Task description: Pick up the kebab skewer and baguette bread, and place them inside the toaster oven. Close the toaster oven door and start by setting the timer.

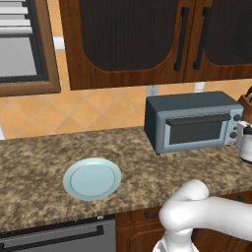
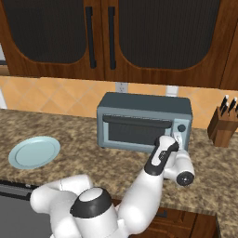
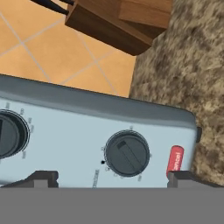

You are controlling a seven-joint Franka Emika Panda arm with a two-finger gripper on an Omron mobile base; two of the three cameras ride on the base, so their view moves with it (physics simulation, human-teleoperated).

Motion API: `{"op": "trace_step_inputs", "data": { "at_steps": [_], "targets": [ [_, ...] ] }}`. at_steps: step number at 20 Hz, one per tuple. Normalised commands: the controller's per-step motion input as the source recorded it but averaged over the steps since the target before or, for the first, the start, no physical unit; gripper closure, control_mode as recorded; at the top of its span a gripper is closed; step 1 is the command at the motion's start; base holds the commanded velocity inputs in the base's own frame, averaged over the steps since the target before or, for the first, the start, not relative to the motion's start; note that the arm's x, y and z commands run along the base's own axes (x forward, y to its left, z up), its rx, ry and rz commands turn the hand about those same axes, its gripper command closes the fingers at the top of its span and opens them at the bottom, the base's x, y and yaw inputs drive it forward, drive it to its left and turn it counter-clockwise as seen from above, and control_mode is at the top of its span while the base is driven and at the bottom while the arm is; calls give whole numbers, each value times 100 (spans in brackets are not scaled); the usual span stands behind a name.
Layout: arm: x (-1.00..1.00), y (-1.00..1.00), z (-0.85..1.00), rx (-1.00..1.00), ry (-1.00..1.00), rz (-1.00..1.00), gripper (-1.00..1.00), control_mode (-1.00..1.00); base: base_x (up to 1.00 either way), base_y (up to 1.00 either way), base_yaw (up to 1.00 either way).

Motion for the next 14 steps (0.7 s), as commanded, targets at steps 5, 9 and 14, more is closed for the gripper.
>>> {"op": "trace_step_inputs", "data": {
  "at_steps": [5,9,14],
  "targets": [
    [10,0,-6,0,-1,0,-100,-100,0,0,0],
    [8,-6,-14,0,0,0,-100,-100,0,0,0],
    [2,-19,-9,0,0,0,-100,-100,0,0,0]
  ]
}}
